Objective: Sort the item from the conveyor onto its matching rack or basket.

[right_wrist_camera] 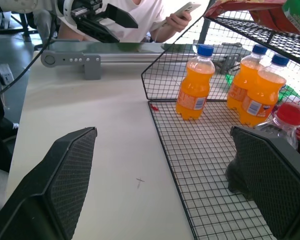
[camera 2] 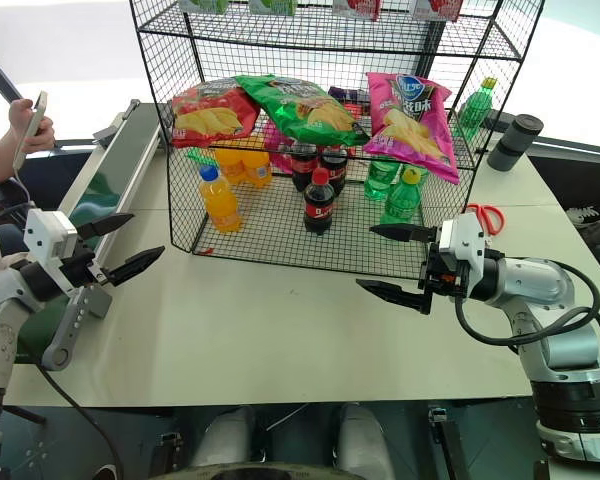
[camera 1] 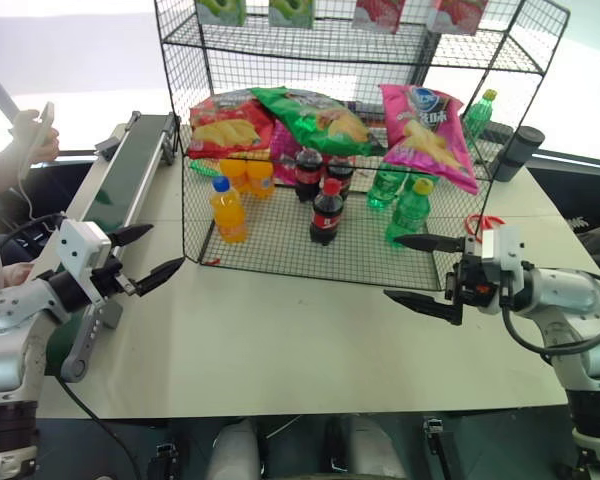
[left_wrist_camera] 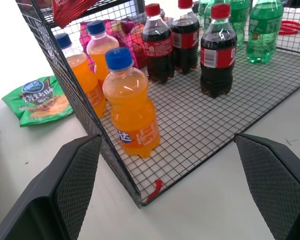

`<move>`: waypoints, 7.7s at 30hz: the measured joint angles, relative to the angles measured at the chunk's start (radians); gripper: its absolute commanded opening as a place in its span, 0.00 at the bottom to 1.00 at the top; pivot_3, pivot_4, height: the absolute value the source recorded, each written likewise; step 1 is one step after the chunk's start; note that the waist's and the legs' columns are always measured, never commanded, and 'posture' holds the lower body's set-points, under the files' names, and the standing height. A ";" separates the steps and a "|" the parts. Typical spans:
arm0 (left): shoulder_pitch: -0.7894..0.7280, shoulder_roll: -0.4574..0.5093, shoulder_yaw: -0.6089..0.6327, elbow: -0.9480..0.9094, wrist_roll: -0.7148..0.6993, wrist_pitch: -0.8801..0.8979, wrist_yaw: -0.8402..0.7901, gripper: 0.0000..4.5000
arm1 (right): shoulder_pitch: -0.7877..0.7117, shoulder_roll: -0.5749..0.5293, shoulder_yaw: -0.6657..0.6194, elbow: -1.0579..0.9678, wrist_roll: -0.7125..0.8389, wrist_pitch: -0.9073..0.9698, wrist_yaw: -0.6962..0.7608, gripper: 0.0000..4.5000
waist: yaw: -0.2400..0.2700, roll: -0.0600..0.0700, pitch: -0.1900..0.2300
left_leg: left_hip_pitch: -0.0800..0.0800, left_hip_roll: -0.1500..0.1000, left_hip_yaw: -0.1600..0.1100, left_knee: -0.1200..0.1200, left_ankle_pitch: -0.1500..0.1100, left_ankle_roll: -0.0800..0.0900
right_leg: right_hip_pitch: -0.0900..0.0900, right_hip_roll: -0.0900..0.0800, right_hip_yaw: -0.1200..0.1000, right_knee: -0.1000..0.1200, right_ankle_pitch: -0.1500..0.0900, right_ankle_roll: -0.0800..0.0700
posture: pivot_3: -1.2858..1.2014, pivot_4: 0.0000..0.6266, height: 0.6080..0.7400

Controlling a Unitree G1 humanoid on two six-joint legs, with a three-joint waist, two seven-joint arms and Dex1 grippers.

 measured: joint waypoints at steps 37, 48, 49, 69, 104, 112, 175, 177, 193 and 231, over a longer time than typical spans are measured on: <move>0.030 -0.006 0.000 -0.035 -0.059 0.011 -0.050 1.00 | -0.015 0.010 0.029 0.040 -0.037 -0.029 -0.001 0.99 | 0.000 0.000 0.000 | 0.000 0.000 0.000 0.000 0.000 -0.001 | 0.000 0.000 0.000 0.000 0.000 0.000 | 0.52 0.24 0.90; 0.033 -0.029 -0.006 -0.042 -0.059 0.009 -0.023 1.00 | -0.027 0.011 0.034 0.052 -0.042 -0.030 -0.006 0.99 | 0.000 0.000 0.000 | 0.000 0.000 0.000 0.000 0.000 -0.001 | 0.000 0.000 0.000 0.000 0.000 0.000 | 0.52 0.24 0.90; 0.034 -0.031 -0.007 -0.046 -0.059 0.009 -0.023 1.00 | -0.024 0.011 0.034 0.052 -0.042 -0.030 -0.007 0.99 | 0.000 0.000 0.000 | 0.000 0.000 0.000 0.000 0.000 -0.001 | 0.000 0.000 0.000 0.000 0.000 0.000 | 0.52 0.24 0.90; 0.031 -0.051 -0.011 -0.047 -0.047 0.000 -0.029 1.00 | 0.012 0.011 0.034 0.047 -0.043 -0.026 -0.021 0.99 | -0.001 0.000 0.000 | 0.000 0.000 0.000 0.000 0.001 -0.001 | 0.000 0.000 0.000 0.001 0.000 0.000 | 0.52 0.24 0.90; 0.121 -0.084 -0.036 -0.088 -0.029 -0.031 0.009 1.00 | 0.000 0.043 0.093 0.049 -0.043 -0.008 0.005 0.99 | -0.001 0.000 0.000 | 0.000 0.000 0.000 0.000 0.000 -0.001 | 0.000 0.000 0.000 0.001 0.000 0.000 | 0.52 0.24 0.90; 0.226 -0.104 -0.001 -0.176 -0.027 -0.040 0.060 1.00 | -0.122 0.154 0.178 0.169 -0.087 -0.044 0.003 0.99 | -0.020 0.000 0.000 | 0.000 0.000 -0.001 0.001 0.001 -0.001 | 0.000 0.000 0.000 0.001 0.000 0.000 | 0.52 0.24 0.90; 0.635 0.062 0.422 0.420 0.706 -1.041 0.682 1.00 | -0.225 0.316 0.276 0.347 -0.163 -0.153 0.104 0.99 | -0.028 0.001 0.001 | 0.001 0.004 0.001 -0.001 -0.001 0.001 | -0.006 -0.003 -0.002 0.001 0.000 -0.001 | 0.52 0.24 0.90; 0.648 0.068 0.424 0.469 0.721 -1.079 0.709 1.00 | -0.227 0.316 0.277 0.349 -0.163 -0.153 0.105 0.99 | -0.026 0.001 0.001 | 0.000 0.003 0.002 -0.001 -0.001 0.002 | -0.006 -0.005 -0.002 0.001 0.000 -0.001 | 0.52 0.24 0.90; 0.591 0.145 0.303 0.556 0.773 -1.144 0.798 1.00 | -0.235 0.348 0.285 0.300 -0.132 -0.079 0.108 0.99 | -0.030 0.000 0.000 | 0.000 0.003 0.003 -0.001 -0.001 0.002 | -0.007 -0.005 -0.003 0.001 0.001 -0.001 | 0.52 0.24 0.90; 0.489 0.169 0.150 0.488 0.636 -1.014 0.696 0.02 | -0.226 0.342 0.287 0.263 -0.135 -0.079 0.063 1.00 | -0.028 0.000 0.000 | 0.000 0.003 0.004 -0.001 -0.001 0.002 | -0.006 -0.004 -0.003 0.002 0.001 -0.001 | 0.52 0.24 0.90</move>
